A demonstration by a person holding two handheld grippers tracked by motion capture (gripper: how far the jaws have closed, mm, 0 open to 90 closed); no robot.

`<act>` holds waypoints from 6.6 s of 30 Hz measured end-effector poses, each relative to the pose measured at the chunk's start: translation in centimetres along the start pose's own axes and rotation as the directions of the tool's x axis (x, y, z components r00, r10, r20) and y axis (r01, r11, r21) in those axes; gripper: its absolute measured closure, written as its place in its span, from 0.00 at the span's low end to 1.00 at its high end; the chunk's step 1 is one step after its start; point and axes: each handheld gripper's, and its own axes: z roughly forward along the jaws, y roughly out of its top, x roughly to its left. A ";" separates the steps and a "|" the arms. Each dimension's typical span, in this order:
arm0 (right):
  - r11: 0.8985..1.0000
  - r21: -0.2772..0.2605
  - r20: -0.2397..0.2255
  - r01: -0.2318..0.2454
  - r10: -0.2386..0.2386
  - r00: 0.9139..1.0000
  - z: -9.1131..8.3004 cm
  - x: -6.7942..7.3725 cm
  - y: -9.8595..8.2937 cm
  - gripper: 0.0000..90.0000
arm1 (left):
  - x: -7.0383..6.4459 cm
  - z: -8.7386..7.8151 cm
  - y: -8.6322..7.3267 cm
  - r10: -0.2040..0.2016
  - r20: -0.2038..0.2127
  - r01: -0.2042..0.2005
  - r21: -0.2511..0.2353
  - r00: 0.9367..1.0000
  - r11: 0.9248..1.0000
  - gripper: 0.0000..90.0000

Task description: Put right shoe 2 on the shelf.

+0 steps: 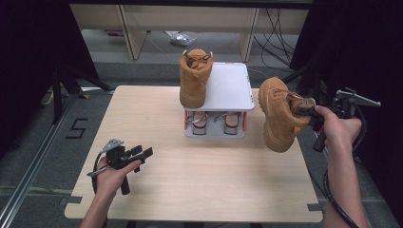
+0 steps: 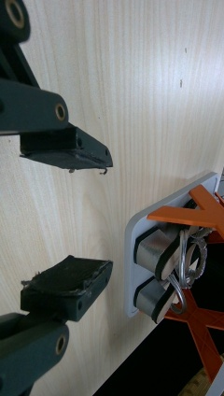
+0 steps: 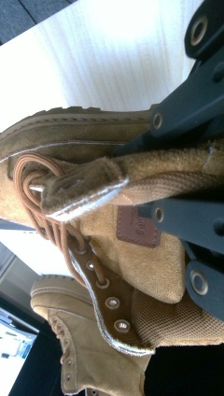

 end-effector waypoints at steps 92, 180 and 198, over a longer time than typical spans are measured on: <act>0.999 -0.048 -0.064 0.009 -0.012 0.998 8.3 10.5 4.6 0.90 | 0.7 0.0 -0.2 -0.019 -0.001 0.019 0.002 1.000 1.000 0.48; 0.910 -0.026 -0.090 0.414 -0.415 0.905 10.7 8.0 -5.9 1.00 | 0.4 0.0 -0.5 0.009 -0.005 -0.009 0.017 1.000 1.000 0.48; 0.884 -0.054 -0.046 0.465 -0.467 0.883 11.1 8.4 -6.1 0.93 | 0.6 0.1 -0.6 0.001 -0.003 -0.001 0.012 1.000 1.000 0.48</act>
